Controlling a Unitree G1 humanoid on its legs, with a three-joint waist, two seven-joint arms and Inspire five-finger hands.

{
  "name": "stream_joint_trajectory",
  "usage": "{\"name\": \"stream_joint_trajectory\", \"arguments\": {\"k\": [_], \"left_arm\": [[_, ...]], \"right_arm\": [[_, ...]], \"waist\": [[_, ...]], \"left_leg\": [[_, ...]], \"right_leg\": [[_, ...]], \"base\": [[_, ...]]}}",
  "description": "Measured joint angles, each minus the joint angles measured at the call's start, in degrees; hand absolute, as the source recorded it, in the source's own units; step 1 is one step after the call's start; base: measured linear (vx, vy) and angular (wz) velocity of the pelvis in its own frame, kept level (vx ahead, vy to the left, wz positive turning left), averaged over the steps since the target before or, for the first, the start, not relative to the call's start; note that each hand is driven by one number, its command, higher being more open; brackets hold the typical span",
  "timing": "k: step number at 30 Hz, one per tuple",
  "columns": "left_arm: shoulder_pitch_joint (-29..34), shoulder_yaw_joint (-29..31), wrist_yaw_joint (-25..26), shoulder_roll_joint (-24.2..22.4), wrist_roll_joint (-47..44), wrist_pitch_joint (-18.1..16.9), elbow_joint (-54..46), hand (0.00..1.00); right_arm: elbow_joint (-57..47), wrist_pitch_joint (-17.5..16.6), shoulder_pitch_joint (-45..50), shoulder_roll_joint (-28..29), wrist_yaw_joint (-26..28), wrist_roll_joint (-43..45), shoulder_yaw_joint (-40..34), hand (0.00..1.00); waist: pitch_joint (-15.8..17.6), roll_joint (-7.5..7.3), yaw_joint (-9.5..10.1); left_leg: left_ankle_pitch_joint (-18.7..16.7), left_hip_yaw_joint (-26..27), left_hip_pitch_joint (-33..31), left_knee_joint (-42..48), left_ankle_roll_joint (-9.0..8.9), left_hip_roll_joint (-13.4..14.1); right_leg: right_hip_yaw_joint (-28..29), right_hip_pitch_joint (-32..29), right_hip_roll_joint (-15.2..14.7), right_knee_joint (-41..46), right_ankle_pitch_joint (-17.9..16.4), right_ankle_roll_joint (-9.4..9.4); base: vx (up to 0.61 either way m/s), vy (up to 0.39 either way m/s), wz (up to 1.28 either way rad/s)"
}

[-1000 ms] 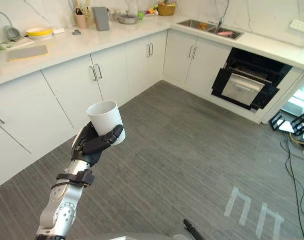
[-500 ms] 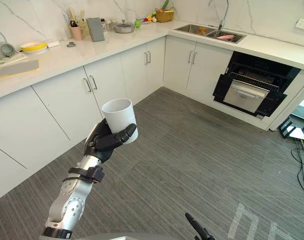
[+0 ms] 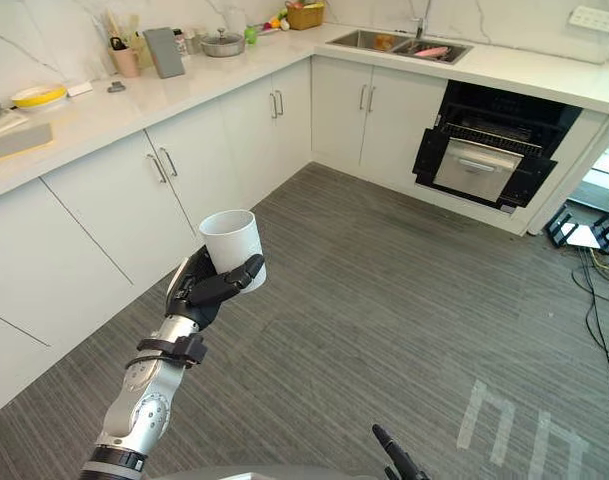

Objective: Walk over to the sink, pick up the cup, carry it to the dishwasher, place the cup inside the dishwasher, then close the dishwasher door

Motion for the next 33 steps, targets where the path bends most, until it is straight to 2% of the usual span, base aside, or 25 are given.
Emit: {"name": "stream_joint_trajectory", "arguments": {"k": [3,5,9,12,16,21,22,29,31,33], "left_arm": [[-0.3,-2.1,0.0,-0.2,0.7,-1.8,1.8,0.0],[-0.6,-3.3,-0.1,-0.5,1.7,-2.8,4.0,0.0],[-0.6,-5.0,-1.3,-1.7,1.7,-5.0,5.5,0.0],[-1.0,-6.0,-1.2,-2.0,1.8,-6.0,5.9,0.0],[-2.5,-6.7,-1.0,-3.0,2.4,-6.3,5.9,0.0],[-4.3,-6.4,0.0,-4.3,3.3,-6.4,5.7,0.0],[-5.5,-5.3,0.3,-8.0,3.4,-8.1,-1.3,0.0],[-5.4,-5.2,0.4,-8.0,3.3,-8.0,-1.2,0.0],[-5.0,-5.2,0.4,-8.1,3.1,-7.5,-0.5,0.0],[-4.4,-4.8,0.5,-8.5,2.5,-5.6,2.0,0.0]], "right_arm": [[0.0,-0.2,-0.5,0.1,0.4,0.0,0.0,1.0],[0.0,-0.2,-0.8,0.3,0.6,-0.3,0.0,1.0],[-0.1,0.1,1.3,0.7,1.0,-2.4,0.0,1.0],[-0.5,0.4,3.4,0.9,1.0,-3.8,-0.2,1.0],[-2.0,0.5,5.0,1.7,1.1,-4.0,-1.3,1.0],[-3.4,0.8,4.6,2.3,1.4,-4.0,-1.2,1.0],[-7.3,1.5,5.2,2.5,1.7,-4.6,6.6,1.0],[-7.3,1.6,5.2,2.7,1.7,-4.6,6.6,1.0],[-7.3,2.0,5.2,2.7,1.7,-4.6,6.6,1.0],[-7.3,2.2,5.7,3.0,1.7,-5.8,5.7,1.0]], "waist": [[0.8,0.21,-0.88],[1.6,-0.03,-1.41],[1.9,-0.37,-1.97],[2.0,-0.46,-3.12],[1.9,-0.72,-2.85],[1.8,-0.98,-2.58],[-1.7,-4.78,-1.19],[-1.4,-5.31,-1.04],[-1.2,-5.73,-0.92],[-0.9,-6.31,-0.67]], "left_leg": [[0.1,1.4,1.3,-2.4,0.11,0.1],[0.8,3.2,2.1,-3.7,0.77,0.2],[1.1,5.2,2.0,-4.1,0.32,0.1],[1.8,6.1,2.4,-4.9,0.33,0.1],[2.1,6.9,2.5,-5.5,0.18,0.1],[1.5,8.2,2.7,-4.2,0.45,0.1],[-4.0,10.9,1.7,4.0,0.82,1.8],[-4.0,10.9,2.0,4.0,0.84,1.8],[-4.0,11.3,2.6,3.9,0.84,1.9],[-4.0,12.3,3.8,3.2,0.75,1.9]], "right_leg": [[1.5,-0.6,0.8,-0.2,0.5,-0.17],[3.4,-1.0,1.4,-1.1,2.3,-0.56],[5.3,-1.5,1.8,-2.2,3.6,-0.57],[6.1,-1.9,2.2,-2.2,4.0,-0.87],[6.9,-2.3,2.4,-2.2,4.6,-0.36],[8.4,-2.6,2.8,-2.0,5.0,-0.65],[10.2,-3.4,3.3,0.7,3.7,0.12],[9.5,-3.3,3.2,1.0,3.8,0.1],[7.5,-3.4,3.0,1.6,3.8,0.02],[1.5,-3.7,1.3,3.0,2.9,-1.23]], "base": [[-0.15,-0.012,-0.29],[-0.21,-0.013,-0.39],[-0.22,-0.044,-0.31],[-0.09,-0.037,-0.17],[-0.02,-0.02,-0.1],[0.04,0.007,-0.13],[0.01,0.003,-0.04],[0.0,0.0,-0.01],[-0.02,-0.008,-0.09],[-0.05,0.001,-0.18]]}}
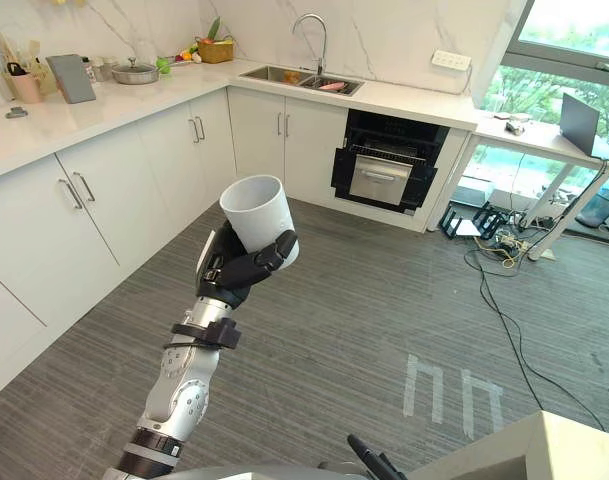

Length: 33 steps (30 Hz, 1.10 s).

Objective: Walk over to the sink, pick up the cup, carry it to the dishwasher, place the cup inside the dishwasher, then close the dishwasher door

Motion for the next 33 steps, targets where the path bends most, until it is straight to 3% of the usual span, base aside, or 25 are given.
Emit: {"name": "stream_joint_trajectory", "arguments": {"k": [5,6,7,8,9,10,11,12,13,16,17,18,19,20,21,22,24,25,26,27,28,29,30,31,33], "left_arm": [[1.0,1.2,2.3,-0.3,-1.6,5.8,6.0,0.0],[1.4,1.6,3.3,-0.4,-2.2,7.3,7.4,0.0],[3.2,3.2,4.4,-0.4,-2.7,8.0,7.9,0.0],[3.3,4.4,4.6,-0.3,-2.8,8.0,8.4,0.0],[3.3,5.5,5.3,-0.4,-3.6,8.3,9.4,0.0],[3.3,6.5,6.0,-1.1,-3.8,8.3,10.4,0.0],[3.4,7.2,6.2,-1.4,-3.9,8.2,10.7,0.0],[3.5,8.3,6.2,-1.4,-4.2,8.0,11.0,0.0],[3.5,8.3,5.9,-1.5,-4.8,7.2,11.0,0.0],[3.7,8.5,5.7,-0.7,-4.7,6.5,10.9,0.0],[4.0,8.5,5.7,0.1,-4.6,6.5,10.2,0.0],[4.5,8.5,5.9,0.0,-4.5,6.5,9.3,0.0],[5.0,8.5,6.1,-0.3,-4.4,6.5,8.3,0.0],[5.7,8.5,6.2,-0.3,-3.5,6.3,6.9,0.0],[5.9,8.8,6.4,-0.1,-2.6,6.2,6.5,0.0],[5.9,9.3,6.6,0.3,-1.9,6.2,6.6,0.0],[6.5,11.1,6.9,0.4,-0.1,6.9,6.6,0.0],[7.1,12.1,6.8,0.6,0.7,7.3,6.6,0.0],[7.2,12.2,6.6,0.6,1.0,7.4,6.6,0.0],[7.3,12.2,6.6,0.1,1.6,7.6,6.5,0.0],[7.2,12.6,6.6,1.5,2.4,7.9,6.8,0.0],[7.2,12.7,6.6,2.3,3.1,8.3,6.9,0.0],[7.2,13.0,6.7,2.8,4.3,8.5,6.9,0.0],[7.1,13.2,7.0,2.7,5.5,8.4,6.4,0.0],[6.4,13.5,7.9,3.4,5.5,8.4,6.4,0.0]], "right_arm": [[1.4,1.9,2.0,2.9,0.3,-2.2,-7.5,1.0],[1.3,2.2,2.3,3.2,0.7,-2.4,-9.3,1.0],[1.5,2.3,2.1,2.7,0.9,-2.6,-9.5,1.0],[2.1,2.2,1.4,2.6,0.8,-2.8,-9.5,1.0],[2.6,2.2,0.9,2.4,0.9,-2.8,-9.3,1.0],[2.6,2.2,0.7,1.7,0.9,-2.8,-9.2,1.0],[2.6,2.2,0.6,1.2,0.9,-2.9,-9.0,1.0],[2.5,1.7,0.2,0.5,0.9,-2.9,-8.0,1.0],[2.6,1.0,-0.7,-0.4,0.8,-2.8,-7.7,1.0],[2.6,0.5,-3.3,-1.2,0.7,-1.9,-5.1,1.0],[2.5,0.1,-4.9,-1.7,0.5,-1.7,-3.1,1.0],[2.3,-0.6,-6.3,-2.6,1.0,-0.7,-1.7,1.0],[2.3,-1.0,-7.0,-3.0,1.3,-0.4,-1.1,1.0],[2.3,-1.8,-8.1,-3.5,1.4,-0.3,-0.5,1.0],[2.4,-2.0,-9.3,-3.2,1.5,-0.3,-0.1,1.0],[2.6,-1.9,-10.0,-2.5,1.3,-0.3,-0.1,1.0],[3.7,-0.8,-10.4,-1.4,0.4,-0.4,-0.3,1.0],[3.8,-0.3,-10.0,-1.1,-0.4,-0.4,-1.9,1.0],[3.8,-0.2,-8.8,-1.4,-0.5,-0.4,-2.5,1.0],[4.1,0.2,-7.0,-2.4,-0.7,-0.5,-3.6,1.0],[5.6,0.3,-6.0,-2.6,-1.3,-0.5,-4.9,1.0],[6.3,0.6,-5.5,-2.6,-1.3,-0.6,-5.5,1.0],[7.1,0.7,-4.1,-2.7,-1.2,-0.6,-6.1,1.0],[6.8,-0.7,-3.0,-2.5,-0.6,-0.5,-8.2,1.0],[6.5,-1.0,-3.0,-2.4,-0.4,-0.5,-8.2,1.0]], "waist": [[-0.8,-0.58,-0.46],[-1.2,0.3,-0.64],[-1.5,1.37,-0.13],[-0.9,1.13,-0.23],[-0.2,1.51,-0.52],[0.7,2.41,-0.01],[1.5,3.0,0.26],[3.6,3.09,0.63],[4.8,4.16,0.59],[5.6,3.85,1.31],[6.1,2.92,1.27],[6.0,3.01,1.24],[5.8,3.49,1.27],[5.5,3.85,2.45],[5.3,3.99,3.42],[5.4,3.0,3.26],[5.4,0.93,1.91],[5.8,0.56,2.66],[5.4,0.4,2.72],[4.4,1.63,2.58],[2.9,0.23,2.44],[2.2,-0.62,2.48],[2.2,-0.84,2.24],[3.1,0.87,1.3],[3.6,0.85,0.81]], "left_leg": [[0.1,-0.1,1.0,-3.1,-1.64,0.4],[-0.3,0.7,1.1,-3.4,-4.14,1.5],[-2.0,2.1,1.3,2.7,-8.14,4.1],[-2.5,0.7,-2.0,11.6,-7.78,6.6],[-0.7,-3.3,-8.0,26.4,-6.04,10.6],[7.4,-9.2,-13.8,39.6,-2.57,12.7],[12.7,-11.2,-15.1,43.7,-2.37,13.2],[19.2,-13.8,-17.1,50.2,-0.36,13.8],[13.4,-14.2,-20.4,53.4,1.74,13.7],[5.2,-10.5,-25.1,45.4,1.95,10.8],[4.4,-9.0,-25.3,32.8,1.64,7.3],[6.4,-9.5,-25.2,15.5,-0.27,3.2],[8.3,-10.4,-25.3,6.5,-1.6,1.6],[15.7,-13.2,-25.9,-1.1,-2.79,0.1],[21.1,-14.4,-25.2,-1.7,0.04,-0.9],[21.1,-14.3,-24.9,-1.7,1.9,-1.6],[18.3,-14.0,-24.2,5.0,3.75,-2.6],[13.7,-12.9,-24.6,12.5,2.93,-2.9],[12.9,-13.0,-23.5,11.2,2.88,-4.3],[14.1,-12.9,-21.1,6.9,3.84,-4.8],[11.2,-11.9,-18.5,6.2,5.96,-7.1],[10.4,-11.7,-17.2,5.8,6.14,-8.4],[9.2,-12.5,-13.6,4.0,6.75,-9.7],[7.7,-13.7,-9.8,1.5,7.25,-10.0],[6.9,-14.9,-7.5,0.0,7.08,-10.0]], "right_leg": [[-4.5,-2.2,-0.2,4.5,-2.8,-0.53],[-6.1,-2.8,0.7,6.3,-4.4,-1.12],[-9.7,-1.9,2.4,8.6,-7.3,-2.51],[-9.5,-1.7,3.2,9.2,-8.9,-3.57],[-9.5,-0.4,4.1,9.7,-10.0,-4.78],[-8.5,1.6,4.9,10.2,-11.6,-5.28],[-7.6,3.4,5.0,9.9,-12.5,-5.73],[-6.6,7.5,5.2,8.8,-13.6,-6.59],[-6.1,9.8,5.0,8.4,-15.0,-6.83],[-4.5,13.3,3.4,6.4,-16.5,-6.66],[-4.1,14.9,1.9,5.5,-16.9,-5.73],[-3.4,15.6,1.1,4.1,-17.6,-5.01],[-2.8,16.1,1.1,3.3,-17.7,-4.71],[-0.6,16.5,1.3,1.8,-17.9,-4.05],[1.4,16.9,0.9,1.2,-17.9,-3.14],[1.5,17.2,0.0,1.3,-18.0,-2.9],[1.9,18.2,-2.2,5.1,-15.4,0.07],[1.8,19.3,-2.9,10.0,-13.7,-0.12],[1.1,18.7,-3.7,13.7,-13.6,-0.06],[-0.8,17.2,-3.8,20.9,-13.0,1.02],[-1.9,14.8,-6.6,30.8,-11.2,3.4],[-2.2,13.1,-8.3,35.2,-8.3,6.6],[-5.0,10.9,-10.7,41.3,1.6,5.5],[-7.1,6.6,-12.0,50.5,1.8,2.0],[-7.1,1.2,-11.3,56.8,-3.5,-1.65]], "base": [[0.03,-0.052,0.0],[0.25,-0.171,-0.36],[0.22,-0.134,-0.48],[0.27,-0.212,-0.53],[0.23,-0.249,-0.37],[0.23,-0.249,-0.36],[0.37,-0.156,-0.47],[0.35,-0.069,-0.36],[0.42,-0.088,-0.28],[0.36,-0.063,-0.27],[0.42,-0.027,-0.28],[0.42,0.006,-0.28],[0.46,0.068,-0.51],[0.52,0.128,-0.8],[0.55,0.144,-0.75],[0.56,0.144,-0.25],[0.68,0.138,-0.02],[0.49,0.099,-0.28],[0.3,0.108,-0.15],[0.23,0.139,0.11],[0.31,0.143,0.18],[0.39,0.102,0.24],[0.54,0.052,0.25],[0.53,0.05,0.24],[0.38,-0.03,0.35]]}}
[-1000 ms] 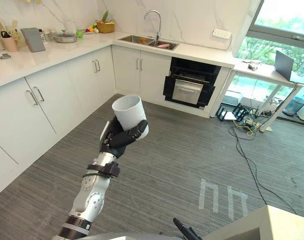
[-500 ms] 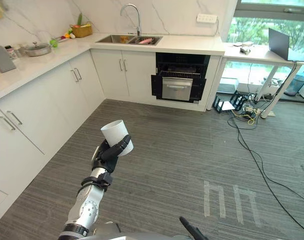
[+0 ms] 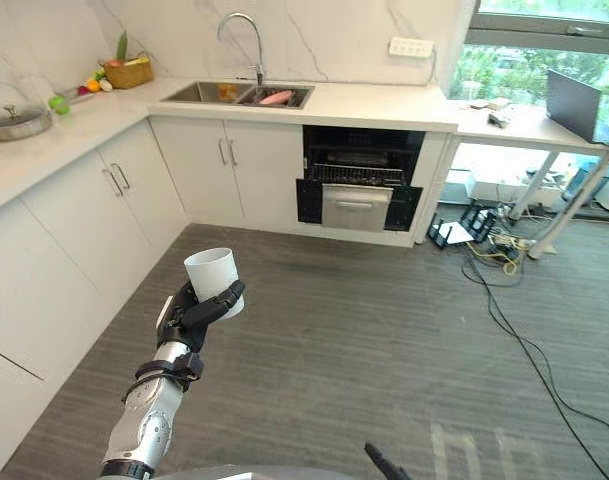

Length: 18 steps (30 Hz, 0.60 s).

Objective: Walk over to the sink, pick up the cup, carry it to the dishwasher, place the cup inside the dishwasher, then close the dishwasher door

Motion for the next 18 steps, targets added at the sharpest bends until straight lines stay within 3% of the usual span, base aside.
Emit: {"name": "stream_joint_trajectory", "arguments": {"k": [1,3,5,6,7,8,9,10,11,14,16,17,18], "left_arm": [[-1.1,-0.6,0.9,0.3,0.0,0.3,0.0,0.0],[-2.0,-2.1,1.1,0.1,0.0,0.6,0.0,0.0],[-2.0,-4.7,1.1,-1.0,0.0,1.0,-0.1,0.0],[-2.0,-6.3,0.9,-1.5,0.6,1.1,-0.7,0.0],[-2.0,-6.7,0.6,-1.6,1.1,1.1,-1.3,0.0],[-1.8,-7.7,0.4,-1.5,1.5,1.2,-3.1,0.0],[-1.6,-7.8,0.1,-2.4,1.6,1.5,-3.3,0.0],[-1.7,-7.8,0.2,-3.5,1.7,2.0,-3.2,0.0],[-1.9,-8.2,0.0,-4.5,2.1,2.5,-3.2,0.0],[-2.0,-9.9,-0.9,-5.1,2.1,2.5,-3.2,0.0],[-2.0,-10.4,-1.4,-5.4,2.1,2.6,-3.3,0.0],[-2.0,-10.3,-1.5,-6.0,2.1,2.5,-3.3,0.0],[-1.9,-10.1,-1.7,-6.6,2.1,2.5,-3.4,0.0]], "right_arm": [[-0.5,0.0,0.8,1.3,-0.1,0.3,0.1,1.0],[-2.8,-0.8,2.3,4.0,0.0,3.3,0.0,1.0],[-5.7,-2.3,3.6,5.5,0.1,4.6,0.0,1.0],[-6.8,-2.9,4.1,5.7,-0.1,4.6,0.1,1.0],[-7.4,-2.9,4.3,5.7,-0.2,4.5,0.3,1.0],[-8.1,-3.0,5.0,5.6,-0.4,4.4,1.4,1.0],[-7.2,-2.4,4.6,4.8,-1.1,4.1,1.9,1.0],[-6.6,-1.9,3.8,4.0,-1.4,4.1,1.8,1.0],[-6.6,-1.4,2.7,3.4,-2.2,3.9,1.4,1.0],[-7.0,0.0,1.9,3.2,-4.2,3.4,1.4,1.0],[-6.9,0.7,2.0,3.0,-4.8,3.4,0.9,1.0],[-6.8,0.9,2.1,2.8,-4.8,3.2,0.1,1.0],[-6.8,0.7,2.5,2.2,-4.7,1.8,0.1,1.0]], "waist": [[0.6,0.46,-1.38],[1.7,0.47,-2.13],[2.0,1.0,-2.61],[1.8,1.21,-2.43],[1.8,1.16,-2.07],[1.3,0.42,-1.08],[0.7,1.47,-1.11],[0.6,3.1,-1.29],[0.5,4.64,-1.74],[0.4,4.7,-1.33],[0.6,5.01,-1.32],[0.8,5.54,-1.07],[1.1,6.12,-0.46]], "left_leg": [[-1.2,-2.6,1.9,-1.2,-0.44,0.5],[-3.5,-5.7,4.7,-1.1,-1.58,1.8],[-6.6,-7.5,8.6,-0.5,-3.12,3.7],[-9.0,-7.9,10.8,0.2,-4.53,5.1],[-10.3,-8.1,11.7,0.8,-5.58,5.5],[-13.6,-7.9,13.6,2.1,-7.11,5.6],[-15.8,-7.7,15.9,2.5,-7.86,7.0],[-15.9,-7.1,16.5,2.7,-7.87,8.4],[-13.8,-6.9,16.6,3.7,-6.79,9.9],[-6.4,-7.2,15.2,11.2,-6.46,12.0],[0.7,-7.2,8.7,25.8,-9.14,15.1],[7.8,-7.3,4.0,34.7,-12.2,17.7],[14.6,-7.2,-2.5,46.9,-12.42,20.9]], "right_leg": [[0.7,-7.1,2.8,2.0,-3.8,-1.11],[1.0,-14.0,5.8,-1.4,-6.9,-0.34],[-0.9,-16.7,6.4,-14.8,-7.5,0.31],[-2.8,-16.2,6.5,-29.2,-6.6,0.81],[-3.5,-15.7,7.0,-36.9,-5.1,0.94],[-3.3,-15.3,7.2,-48.4,-2.3,0.68],[-4.0,-14.9,7.8,-46.8,7.0,-1.71],[-4.8,-15.3,8.8,-44.3,4.8,-3.36],[-5.9,-15.5,9.3,-41.0,1.1,-3.52],[-7.7,-13.4,9.5,-36.4,-6.6,-4.0],[-9.5,-9.9,10.3,-37.2,-9.3,-4.34],[-10.1,-7.7,11.5,-38.7,-10.2,-4.68],[-10.9,-4.6,12.9,-40.5,-11.4,-5.66]], "base": [[0.36,-0.117,0.61],[0.42,-0.207,0.82],[0.46,-0.257,0.67],[0.43,-0.245,0.36],[0.59,-0.342,0.18],[0.65,-0.364,0.04],[0.66,-0.351,0.05],[0.62,-0.308,0.23],[0.56,-0.303,0.27],[0.58,-0.364,0.28],[0.44,-0.292,0.38],[0.39,-0.198,0.2],[0.38,-0.167,0.17]]}}
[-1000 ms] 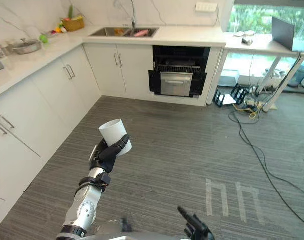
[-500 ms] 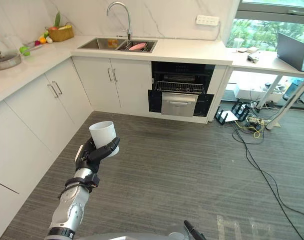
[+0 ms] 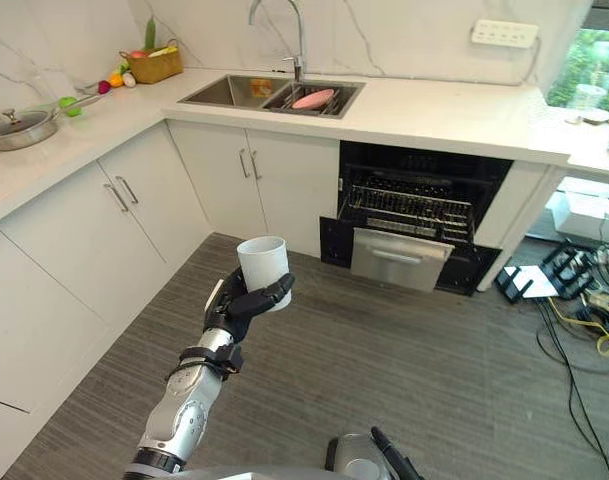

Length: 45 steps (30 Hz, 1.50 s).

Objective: Walk over to the sink, pick up the cup, carry it to the dishwasher, place the cup inside the dishwasher, then close the dishwasher door

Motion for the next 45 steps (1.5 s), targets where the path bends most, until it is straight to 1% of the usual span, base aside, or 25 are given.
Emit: {"name": "stream_joint_trajectory", "arguments": {"k": [2,4,6,8,9,10,11,12,13,14,15,19,21,22,24,25,28,30,31,33,34,38,42,44,45], "left_arm": [[0.5,0.1,0.0,0.1,0.0,0.0,-0.1,0.0],[2.0,0.1,-0.1,0.8,-0.1,-0.1,-2.2,0.0],[2.2,-0.1,-0.4,1.7,-0.1,-0.2,-3.2,0.0],[2.3,0.0,-0.6,2.4,0.0,-0.3,-4.2,0.0],[2.3,-0.1,-0.6,2.4,0.1,-0.5,-4.2,0.0],[2.4,-0.5,-0.6,2.4,0.4,-0.5,-4.2,0.0],[2.4,-0.7,-0.6,2.4,0.6,-0.5,-4.0,0.0],[2.5,-1.5,-0.7,2.7,1.4,-0.5,-2.9,0.0],[2.8,-1.9,-0.9,3.0,1.7,-0.5,-2.2,0.0],[2.8,-2.1,-1.8,4.3,1.9,-0.7,0.8,0.0],[2.7,-2.5,-2.7,5.1,2.2,-0.7,2.2,0.0],[2.7,-3.8,-3.4,5.4,2.3,-0.6,3.2,0.0],[2.3,-4.3,-2.7,5.6,2.3,-0.6,3.3,0.0],[1.7,-5.0,-2.3,5.7,2.2,-0.7,3.2,0.0],[0.2,-6.2,-0.7,5.7,2.1,-1.1,3.3,0.0],[-0.2,-6.2,0.0,5.7,2.1,-1.3,3.3,0.0],[-0.9,-6.4,0.7,5.7,1.1,-1.2,3.3,0.0],[-0.3,-6.6,0.8,6.0,1.9,-0.7,3.1,0.0],[0.1,-6.7,0.8,6.5,3.0,0.0,3.0,0.0],[0.2,-7.6,0.8,7.0,4.4,1.3,2.9,0.0],[0.7,-8.9,0.7,5.6,4.5,2.3,2.6,0.0],[-0.3,-14.0,-0.6,5.1,4.5,2.2,0.4,0.0],[-0.5,-15.1,-1.8,7.5,4.4,2.2,1.7,0.0],[-0.6,-14.6,-1.7,8.0,4.4,2.2,2.4,0.0],[-0.6,-13.4,-1.6,8.0,4.4,2.2,3.0,0.0]], "right_arm": [[0.0,-0.6,0.5,-0.8,0.1,-1.9,0.2,1.0],[-0.2,-1.8,-0.1,-1.5,0.1,-0.2,0.2,1.0],[-0.8,-2.1,-1.2,-1.3,0.2,1.8,0.3,1.0],[-1.0,-3.0,-4.3,-2.0,0.2,2.5,1.7,1.0],[-1.2,-3.5,-6.4,-3.0,0.3,2.4,3.5,1.0],[-1.3,-3.9,-8.2,-3.4,1.0,2.2,4.4,1.0],[-1.0,-4.0,-9.0,-3.4,1.4,2.2,4.0,1.0],[-0.4,-3.9,-9.6,-2.9,1.2,2.2,3.7,1.0],[-0.2,-3.9,-9.6,-2.6,0.9,2.3,3.8,1.0],[0.9,-3.7,-9.6,-1.3,0.1,2.4,4.2,1.0],[1.4,-3.8,-9.4,-0.9,-0.3,2.4,4.5,1.0],[5.0,-3.8,-7.4,-0.9,-1.5,2.3,3.7,1.0],[4.0,-4.4,-6.5,-1.6,-1.4,3.3,2.5,1.0],[4.0,-4.6,-5.9,-1.7,-1.3,3.1,2.4,1.0],[3.4,-6.9,-4.5,-1.5,-0.4,2.6,2.6,1.0],[3.1,-7.3,-4.5,-1.7,-0.3,2.1,3.0,1.0],[2.9,-5.8,-4.4,-1.4,-0.9,1.9,5.7,1.0],[4.4,-4.8,-3.4,0.1,-1.2,1.2,6.1,1.0],[4.5,-4.9,-3.5,0.2,-1.3,1.0,5.9,1.0],[4.5,-4.5,-2.6,0.3,-1.6,0.8,6.2,1.0],[4.7,-3.7,-2.8,-0.9,-2.3,0.5,6.2,1.0],[4.5,-2.8,-4.5,-2.1,-3.3,-0.1,6.1,1.0],[3.8,-3.2,-6.0,-1.5,-3.7,0.3,6.6,1.0],[3.9,-3.8,-5.6,-1.4,-4.5,0.9,6.7,1.0],[3.9,-3.9,-5.5,-1.3,-5.3,1.2,6.9,1.0]], "waist": [[0.5,0.2,0.29],[0.4,-0.03,0.95],[0.3,-0.62,1.92],[0.4,-1.34,2.46],[0.3,-1.26,2.93],[0.1,-0.84,3.09],[0.0,-0.71,3.12],[-0.5,0.02,3.41],[-0.6,-0.23,3.64],[-1.7,-3.23,2.79],[-2.2,-4.17,1.51],[-2.3,-4.49,1.46],[-2.2,-4.33,0.78],[-1.9,-3.94,0.38],[-1.8,-4.17,-0.37],[-1.8,-4.23,-0.83],[-1.0,-3.98,-0.95],[-0.2,-4.4,-0.8],[-0.2,-5.26,-0.77],[-0.5,-6.29,-0.61],[-1.8,-3.45,0.0],[-2.6,-2.39,0.69],[-3.5,-3.68,0.69],[-3.5,-3.64,0.95],[-3.1,-3.16,0.98]], "left_leg": [[-1.0,3.2,-9.0,15.8,3.93,3.2],[-7.5,10.6,-15.6,13.5,10.16,4.4],[-10.7,15.9,-16.6,1.6,9.85,3.4],[-12.1,18.4,-15.4,-22.2,8.26,-2.5],[-9.9,16.6,-13.3,-42.0,5.62,-7.3],[-6.1,13.9,-12.9,-53.2,4.44,-9.4],[-4.8,13.8,-13.2,-54.6,4.72,-9.6],[1.6,14.1,-12.3,-55.4,8.78,-9.8],[6.2,14.4,-11.2,-55.4,9.98,-9.5],[4.8,14.8,-10.1,-55.1,10.56,-12.4],[3.0,14.1,-9.9,-55.2,11.1,-14.5],[-3.0,13.9,-6.0,-53.6,12.43,-18.8],[-6.3,13.9,-1.1,-52.8,12.89,-19.5],[-7.6,13.5,1.1,-52.9,12.98,-19.5],[-9.5,12.5,4.7,-53.4,12.83,-19.3],[-10.3,12.5,5.6,-54.0,13.08,-19.1],[-12.2,12.0,6.2,-54.1,10.97,-17.0],[-13.0,10.4,6.4,-53.6,9.33,-15.4],[-14.1,9.7,6.5,-52.0,7.34,-14.7],[-17.9,7.6,6.4,-48.1,4.56,-13.4],[-19.0,7.2,5.8,-47.1,2.93,-9.0],[-15.6,9.4,7.1,-51.0,0.67,-5.8],[-14.9,10.0,4.3,-44.3,2.41,-4.6],[-15.4,11.5,-0.8,-32.7,7.13,-2.6],[-13.9,11.9,-4.3,-23.5,11.64,-0.1]], "right_leg": [[-1.0,6.8,1.0,-3.9,-1.3,-0.48],[-1.5,12.9,0.7,-10.0,-1.1,-0.82],[-1.3,14.8,-0.5,-12.7,-0.5,0.39],[-0.4,16.1,-2.8,-14.2,0.3,2.24],[1.4,15.7,-3.7,-14.5,0.3,3.29],[2.8,15.6,-3.4,-14.7,0.1,5.0],[3.1,16.2,-3.1,-14.7,-0.3,5.83],[3.6,18.2,-2.6,-14.7,-1.5,7.62],[4.2,19.5,-2.5,-14.7,-2.1,8.27],[4.3,20.3,-5.4,-13.8,-2.5,8.98],[4.4,19.5,-7.2,-10.9,-2.4,9.02],[7.2,15.3,-13.1,6.4,0.4,10.81],[7.6,10.1,-16.5,22.6,11.3,11.38],[7.6,8.1,-17.6,28.7,16.3,10.01],[6.2,2.0,-19.2,40.1,11.1,5.32],[5.4,-0.7,-19.0,40.5,9.0,5.22],[2.6,-6.5,-14.1,23.7,4.5,6.72],[1.8,-4.6,-11.4,0.4,6.8,7.51],[2.7,-3.9,-11.3,-7.6,11.1,7.44],[5.5,-1.7,-11.8,-10.3,17.8,8.35],[4.3,-1.0,-8.2,-9.9,15.8,7.72],[-0.4,1.5,-5.8,-10.2,12.0,5.95],[0.0,1.1,-5.2,-8.3,7.2,5.56],[0.5,1.7,-5.0,-9.0,7.1,5.44],[2.0,2.9,-3.6,-9.5,7.0,5.19]], "base": [[0.4,-0.124,0.21],[0.43,-0.088,0.15],[0.38,-0.03,-0.02],[0.42,0.02,-0.2],[0.44,0.093,-0.34],[0.44,0.116,-0.33],[0.47,0.164,-0.26],[0.41,0.156,-0.28],[0.51,0.192,-0.12],[0.47,0.172,0.26],[0.43,0.164,0.48],[0.43,0.178,0.22],[0.32,0.108,-0.04],[0.28,0.079,0.08],[0.23,0.024,0.14],[0.2,-0.031,0.03],[0.2,-0.129,0.07],[0.26,-0.278,0.35],[0.29,-0.311,0.28],[0.38,-0.467,0.53],[0.35,-0.463,0.57],[0.25,-0.268,0.55],[0.07,-0.181,0.16],[0.0,-0.123,-0.11],[0.04,-0.155,-0.35]]}}
